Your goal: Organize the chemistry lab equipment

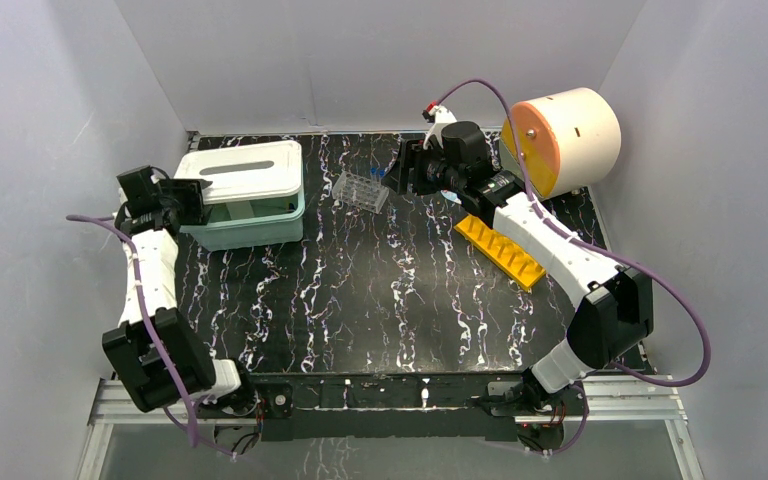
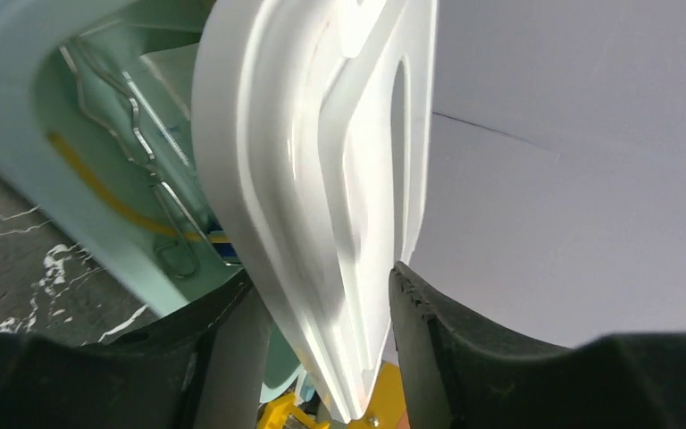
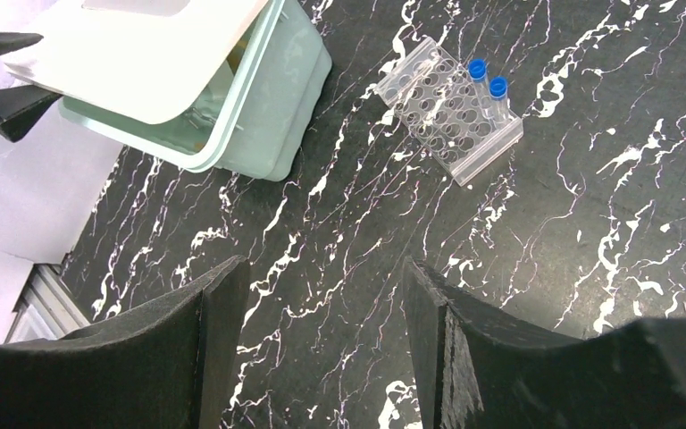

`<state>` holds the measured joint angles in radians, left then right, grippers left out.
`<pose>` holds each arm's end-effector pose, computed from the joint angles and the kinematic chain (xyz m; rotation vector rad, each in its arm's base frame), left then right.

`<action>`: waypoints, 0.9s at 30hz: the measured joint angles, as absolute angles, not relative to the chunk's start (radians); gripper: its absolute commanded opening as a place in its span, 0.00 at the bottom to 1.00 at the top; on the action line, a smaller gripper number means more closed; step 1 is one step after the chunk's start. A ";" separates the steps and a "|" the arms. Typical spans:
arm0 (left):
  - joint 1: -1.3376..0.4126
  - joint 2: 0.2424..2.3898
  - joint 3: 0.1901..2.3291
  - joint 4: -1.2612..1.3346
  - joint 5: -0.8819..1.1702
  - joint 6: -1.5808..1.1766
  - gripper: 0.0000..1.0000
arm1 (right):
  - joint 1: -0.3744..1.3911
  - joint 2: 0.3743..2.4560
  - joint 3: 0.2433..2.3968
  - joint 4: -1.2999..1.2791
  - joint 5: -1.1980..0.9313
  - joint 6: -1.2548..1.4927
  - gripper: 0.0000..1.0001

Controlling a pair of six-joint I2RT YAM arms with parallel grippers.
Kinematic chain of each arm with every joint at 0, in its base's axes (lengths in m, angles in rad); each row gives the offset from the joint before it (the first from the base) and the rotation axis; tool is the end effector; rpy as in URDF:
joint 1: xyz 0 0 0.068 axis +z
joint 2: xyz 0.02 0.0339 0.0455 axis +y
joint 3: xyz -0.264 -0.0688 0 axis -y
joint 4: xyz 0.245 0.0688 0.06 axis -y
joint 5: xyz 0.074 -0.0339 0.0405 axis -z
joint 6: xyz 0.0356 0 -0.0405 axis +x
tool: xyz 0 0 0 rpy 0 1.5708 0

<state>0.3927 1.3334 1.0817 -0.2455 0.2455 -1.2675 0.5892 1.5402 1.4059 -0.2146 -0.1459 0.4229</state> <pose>0.2856 0.1089 0.3154 -1.4750 1.5618 -0.7795 0.3009 0.2074 0.3667 -0.2682 1.9852 0.8070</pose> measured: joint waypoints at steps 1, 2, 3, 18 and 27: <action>0.393 1.327 1.082 -0.269 0.236 -1.268 0.53 | 0.589 1.540 1.406 -0.214 -0.147 0.423 0.71; 0.393 1.322 1.082 -0.285 0.227 -1.268 0.55 | 0.589 1.540 1.406 -0.214 -0.149 0.423 0.71; 0.393 1.314 1.081 -0.304 0.218 -1.269 0.56 | 0.589 1.541 1.406 -0.214 -0.152 0.423 0.71; 0.390 1.196 1.127 -0.585 0.040 -1.212 0.70 | 0.589 1.574 1.406 -0.214 -0.160 0.417 0.72; 0.384 1.279 1.264 -0.578 0.080 -0.884 0.72 | 0.632 1.750 1.559 -0.268 -0.133 0.376 0.76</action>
